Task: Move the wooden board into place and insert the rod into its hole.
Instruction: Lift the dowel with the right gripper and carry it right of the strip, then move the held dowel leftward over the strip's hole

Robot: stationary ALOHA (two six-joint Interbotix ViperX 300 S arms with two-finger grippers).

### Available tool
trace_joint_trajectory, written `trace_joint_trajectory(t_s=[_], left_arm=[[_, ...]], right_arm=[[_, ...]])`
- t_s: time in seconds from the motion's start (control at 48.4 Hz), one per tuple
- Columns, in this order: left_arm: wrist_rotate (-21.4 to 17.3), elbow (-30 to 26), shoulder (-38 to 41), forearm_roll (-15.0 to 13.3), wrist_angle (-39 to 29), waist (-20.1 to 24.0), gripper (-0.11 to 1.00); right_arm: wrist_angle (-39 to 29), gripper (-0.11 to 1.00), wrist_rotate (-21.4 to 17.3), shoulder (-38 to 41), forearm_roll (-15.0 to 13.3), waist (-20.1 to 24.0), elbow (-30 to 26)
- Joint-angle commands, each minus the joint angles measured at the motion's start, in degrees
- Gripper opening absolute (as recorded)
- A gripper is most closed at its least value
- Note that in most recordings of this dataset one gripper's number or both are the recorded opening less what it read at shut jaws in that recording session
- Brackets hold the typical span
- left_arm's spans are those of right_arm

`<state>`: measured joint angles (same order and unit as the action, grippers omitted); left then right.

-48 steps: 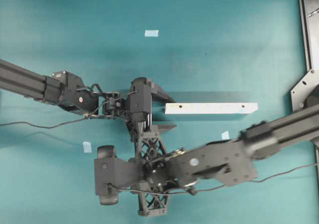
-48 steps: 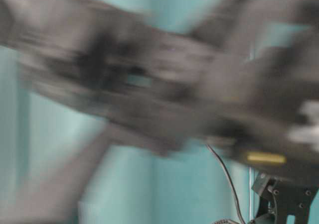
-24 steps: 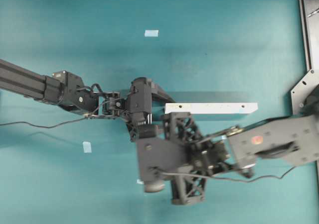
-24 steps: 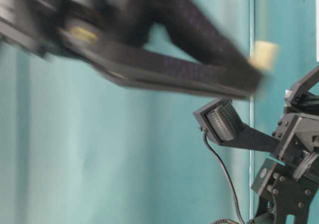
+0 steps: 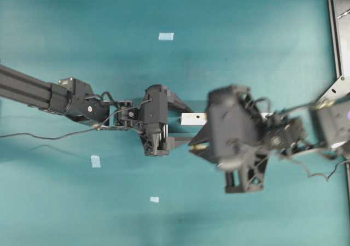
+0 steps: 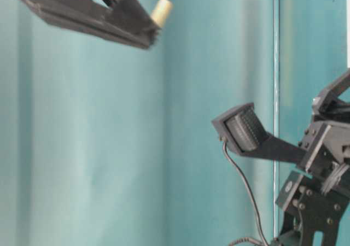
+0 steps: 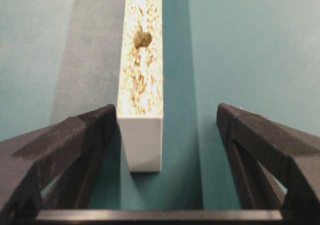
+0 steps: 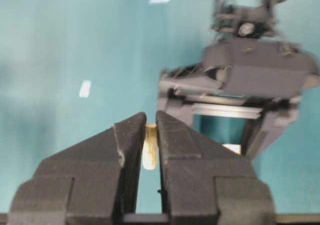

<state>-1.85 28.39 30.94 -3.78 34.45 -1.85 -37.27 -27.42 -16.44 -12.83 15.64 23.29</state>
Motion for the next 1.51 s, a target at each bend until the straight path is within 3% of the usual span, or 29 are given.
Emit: trace_joint_trajectory(t_s=[0.0,0.145,0.268,0.351,0.496,0.702,0.97,1.177,1.487], left_arm=[[0.09,-1.76,0.88,-0.09,-0.97,0.79,0.88],[0.26,-3.34,2.02,-0.09,-0.97,0.70,0.87],[0.26,-3.60,2.37,-0.09,-0.97,0.79,0.86],[0.26,-3.52,2.55,-0.09,-0.97,1.05,0.86],[0.09,-3.34,2.64,-0.09,-0.97,1.41,0.86],[0.09,-3.52,2.55,-0.09,-0.97,1.49,0.83],[0.00,-3.52,2.20,-0.09,-0.97,1.58,0.56],[0.00,-3.52,2.20,-0.09,-0.97,1.93,0.54],[0.00,-3.16,2.20,-0.09,-1.85,2.37,0.54]], right_arm=[[4.83,0.10,0.18,-5.10,-0.62,-1.41,3.25],[17.93,0.10,0.26,-11.60,-2.37,-4.22,12.30],[33.49,0.10,0.09,-16.35,-3.78,-7.47,21.53],[45.88,0.10,0.09,-18.54,-3.87,-11.07,28.39],[59.77,0.10,0.44,-18.72,-3.87,-16.88,36.12],[66.62,0.10,3.25,-17.31,-3.96,-22.06,41.48],[74.44,0.10,4.83,-15.73,-3.60,-23.20,45.18],[79.01,0.10,5.54,-12.92,-3.60,-23.29,45.26],[89.21,0.10,5.89,-2.55,-3.69,-23.20,45.53]])
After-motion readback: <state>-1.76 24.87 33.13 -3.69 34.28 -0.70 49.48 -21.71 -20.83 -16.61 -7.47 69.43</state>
